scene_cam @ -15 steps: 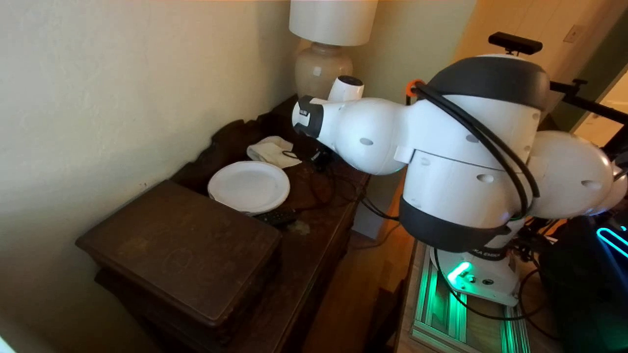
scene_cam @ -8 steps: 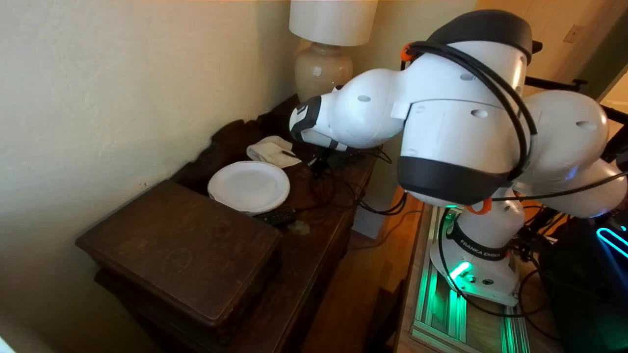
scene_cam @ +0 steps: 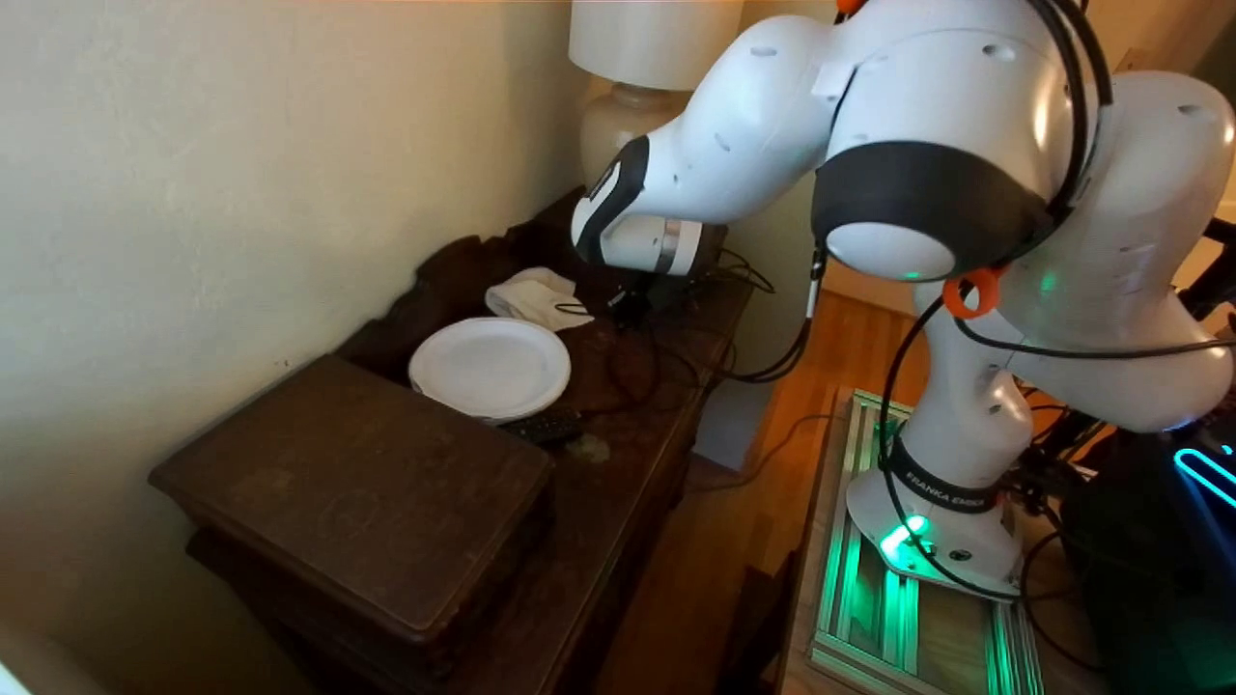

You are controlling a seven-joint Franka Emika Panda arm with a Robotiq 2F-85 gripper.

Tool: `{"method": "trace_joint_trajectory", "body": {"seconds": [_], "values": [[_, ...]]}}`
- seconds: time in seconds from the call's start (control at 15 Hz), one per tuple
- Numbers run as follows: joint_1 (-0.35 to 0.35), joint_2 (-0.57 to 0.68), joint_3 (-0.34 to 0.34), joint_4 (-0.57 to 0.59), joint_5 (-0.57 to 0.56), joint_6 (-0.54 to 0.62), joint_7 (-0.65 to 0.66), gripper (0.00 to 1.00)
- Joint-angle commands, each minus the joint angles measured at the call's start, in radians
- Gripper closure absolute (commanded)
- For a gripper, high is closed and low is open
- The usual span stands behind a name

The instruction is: Move the black cable forwards.

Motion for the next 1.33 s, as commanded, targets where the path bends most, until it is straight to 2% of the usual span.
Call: {"method": "trace_joint_trajectory", "body": {"seconds": [0.0,0.33,0.4,0.47,0.6,0.67,0.93,1.0,1.27], "values": [[-0.005,-0.209,-0.043,-0.035,-0.272,0.044,0.123,0.32],[0.017,-0.428,-0.118,-0.035,-0.634,0.039,0.348,0.00],[0.025,-0.465,-0.135,-0.031,-0.707,0.020,0.405,0.00],[0.117,-0.393,-0.243,-0.014,-0.635,-0.077,0.357,0.00],[0.211,-0.438,-0.361,-0.005,-0.669,-0.150,0.385,0.00],[0.289,-0.432,-0.454,0.001,-0.667,-0.189,0.385,0.00],[0.583,-0.290,-0.784,0.023,-0.579,-0.351,0.342,0.00],[0.649,-0.267,-0.858,0.025,-0.586,-0.382,0.335,0.00],[0.804,-0.119,-1.029,0.053,-0.591,-0.600,0.301,0.00]]}}
